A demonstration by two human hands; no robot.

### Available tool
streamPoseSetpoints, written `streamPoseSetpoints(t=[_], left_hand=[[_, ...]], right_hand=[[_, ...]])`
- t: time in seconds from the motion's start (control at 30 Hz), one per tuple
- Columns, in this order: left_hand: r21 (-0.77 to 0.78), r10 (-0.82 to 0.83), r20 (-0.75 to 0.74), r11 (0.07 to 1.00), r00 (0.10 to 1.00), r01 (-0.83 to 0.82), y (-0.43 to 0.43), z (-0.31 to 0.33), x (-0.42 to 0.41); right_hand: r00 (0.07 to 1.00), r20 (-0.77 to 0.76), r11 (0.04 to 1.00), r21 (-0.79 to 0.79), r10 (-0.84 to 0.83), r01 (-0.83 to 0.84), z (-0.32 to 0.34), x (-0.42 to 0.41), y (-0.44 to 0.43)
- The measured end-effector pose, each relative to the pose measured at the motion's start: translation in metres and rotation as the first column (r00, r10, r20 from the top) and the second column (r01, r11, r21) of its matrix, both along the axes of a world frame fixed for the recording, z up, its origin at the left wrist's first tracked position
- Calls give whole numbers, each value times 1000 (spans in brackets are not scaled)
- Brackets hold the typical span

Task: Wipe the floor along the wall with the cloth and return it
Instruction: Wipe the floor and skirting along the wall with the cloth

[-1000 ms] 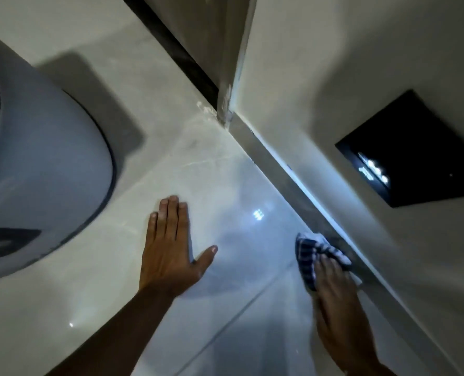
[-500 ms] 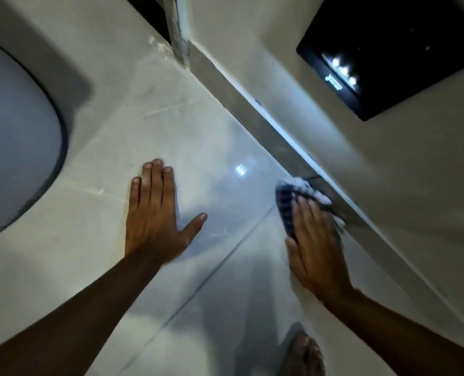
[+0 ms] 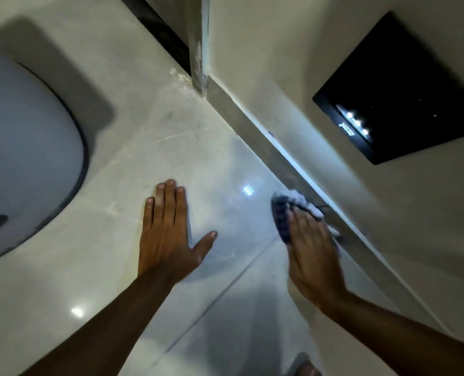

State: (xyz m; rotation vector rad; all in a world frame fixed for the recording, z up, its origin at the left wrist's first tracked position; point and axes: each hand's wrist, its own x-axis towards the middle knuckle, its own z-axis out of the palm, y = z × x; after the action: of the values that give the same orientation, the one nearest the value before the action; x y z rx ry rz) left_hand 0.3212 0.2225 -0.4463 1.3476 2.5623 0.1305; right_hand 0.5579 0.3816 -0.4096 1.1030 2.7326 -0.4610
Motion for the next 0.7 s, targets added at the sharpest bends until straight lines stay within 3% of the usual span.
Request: streamPoseSetpoints(t=[0.13, 0.33, 0.53, 0.63, 0.7], left_hand=[[-12, 1, -6, 1000, 1000, -1, 1, -4, 0], [-30, 2, 32, 1000, 999, -1, -1, 4, -4], [-51, 32, 24, 998, 999, -31, 3, 2, 5], [-76, 81, 16, 994, 997, -79, 10, 4, 19], [-92, 108, 10, 990, 994, -107, 15, 4, 27]], right_hand=[[992, -98, 997, 28, 76, -74, -17, -117, 24], [997, 64, 1000, -10, 31, -30, 2, 10, -5], [987, -121, 992, -45, 109, -115, -21, -143, 36], [989, -116, 996, -15, 89, -91, -27, -209, 44], [983, -120, 990, 27, 141, -139, -27, -210, 47]])
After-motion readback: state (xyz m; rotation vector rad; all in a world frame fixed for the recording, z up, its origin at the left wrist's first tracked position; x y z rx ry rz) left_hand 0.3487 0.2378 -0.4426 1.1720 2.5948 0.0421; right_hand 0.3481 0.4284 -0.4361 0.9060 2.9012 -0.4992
